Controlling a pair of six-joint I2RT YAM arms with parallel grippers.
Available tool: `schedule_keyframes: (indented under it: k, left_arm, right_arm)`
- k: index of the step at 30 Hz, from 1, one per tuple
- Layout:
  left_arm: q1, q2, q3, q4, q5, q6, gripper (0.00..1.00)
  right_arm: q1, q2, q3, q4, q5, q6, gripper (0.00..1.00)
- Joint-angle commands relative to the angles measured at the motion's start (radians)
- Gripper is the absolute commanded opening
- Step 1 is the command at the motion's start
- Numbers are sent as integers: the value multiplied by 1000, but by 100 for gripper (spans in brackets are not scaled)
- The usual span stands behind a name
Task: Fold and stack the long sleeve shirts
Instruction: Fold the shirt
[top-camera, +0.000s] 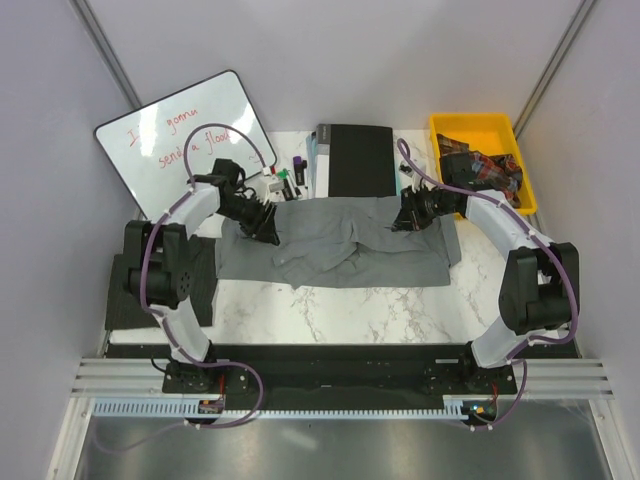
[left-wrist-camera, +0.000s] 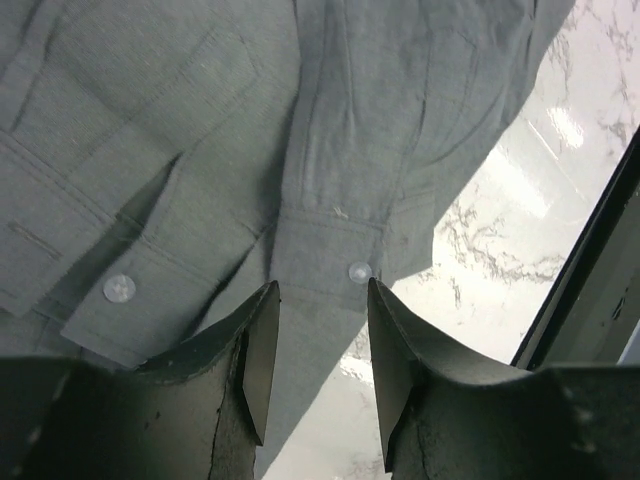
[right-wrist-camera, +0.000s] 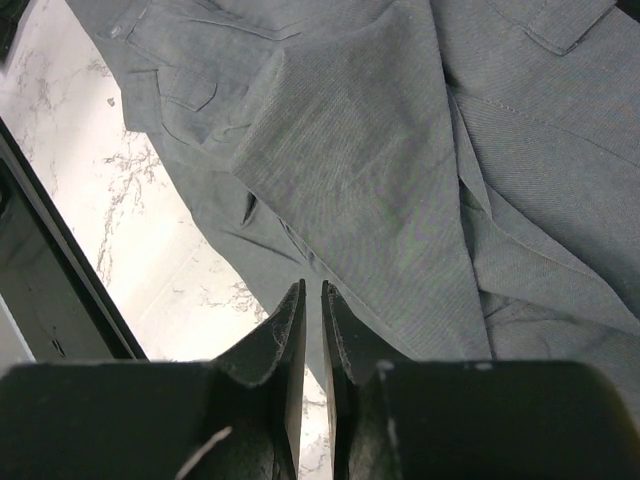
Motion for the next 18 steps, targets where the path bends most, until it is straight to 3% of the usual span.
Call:
schedule_keyframes:
  k: [1,11,18]
  left_arm:
    - [-22,79,107,-19,1,-116,49]
    - [-67,244,208,-39,24,-136,55]
    - [-82,287,198,-59,15,-108,57]
  right_arm:
    - [2,-2,2,3,2,26,18]
    - [2,0,58,11,43,46,20]
    - [2,-16,41,46,36,95,21]
